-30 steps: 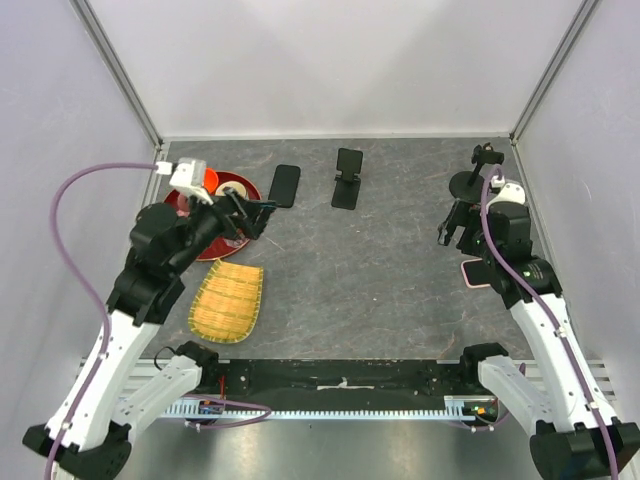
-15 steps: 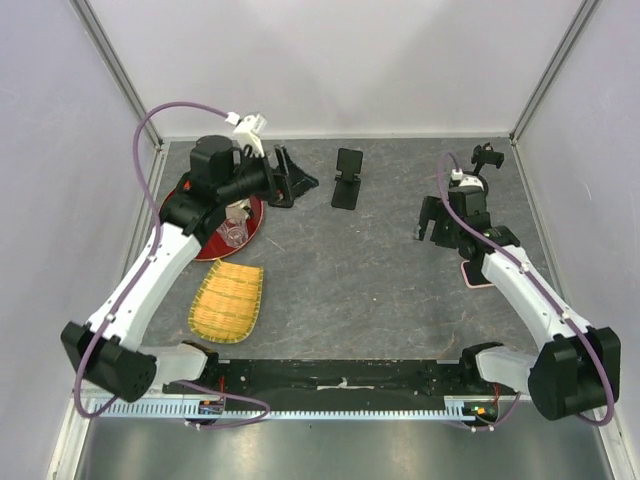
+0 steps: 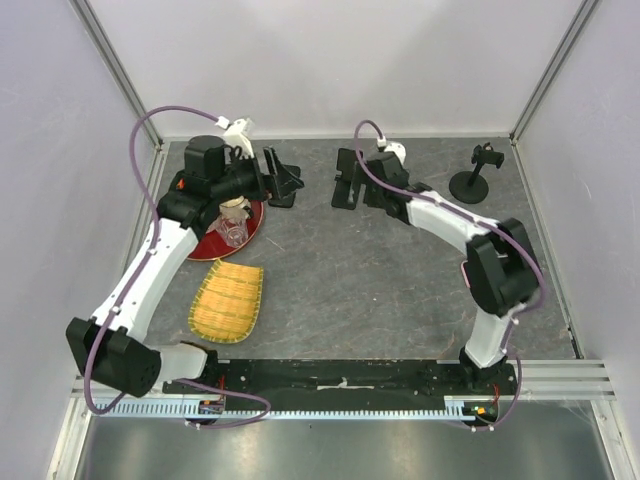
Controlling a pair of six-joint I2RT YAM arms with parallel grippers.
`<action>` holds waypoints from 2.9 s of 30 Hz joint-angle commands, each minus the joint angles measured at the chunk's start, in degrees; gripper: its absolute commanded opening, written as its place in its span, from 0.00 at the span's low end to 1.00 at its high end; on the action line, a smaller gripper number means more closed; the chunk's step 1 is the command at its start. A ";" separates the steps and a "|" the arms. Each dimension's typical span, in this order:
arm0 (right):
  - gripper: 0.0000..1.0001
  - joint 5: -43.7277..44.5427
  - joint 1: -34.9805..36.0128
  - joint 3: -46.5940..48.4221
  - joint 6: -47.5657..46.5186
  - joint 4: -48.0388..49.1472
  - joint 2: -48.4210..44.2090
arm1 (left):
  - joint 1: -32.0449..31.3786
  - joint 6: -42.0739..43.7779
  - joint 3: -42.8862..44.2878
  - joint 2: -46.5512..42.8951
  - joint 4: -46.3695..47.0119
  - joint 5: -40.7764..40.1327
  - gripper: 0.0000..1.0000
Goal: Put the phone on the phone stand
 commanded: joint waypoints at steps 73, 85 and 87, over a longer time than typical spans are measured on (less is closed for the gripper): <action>0.47 43.90 29.12 4.02 10.99 5.72 5.91 | 12.04 -5.59 -7.44 -6.31 12.39 6.52 0.80; 0.98 37.49 29.03 2.71 4.76 4.67 0.38 | 12.48 -5.33 -7.35 -5.26 12.57 6.79 0.81; 0.98 35.99 29.03 1.57 3.79 4.75 -2.60 | 12.65 -5.15 -7.09 -4.04 11.96 6.96 0.81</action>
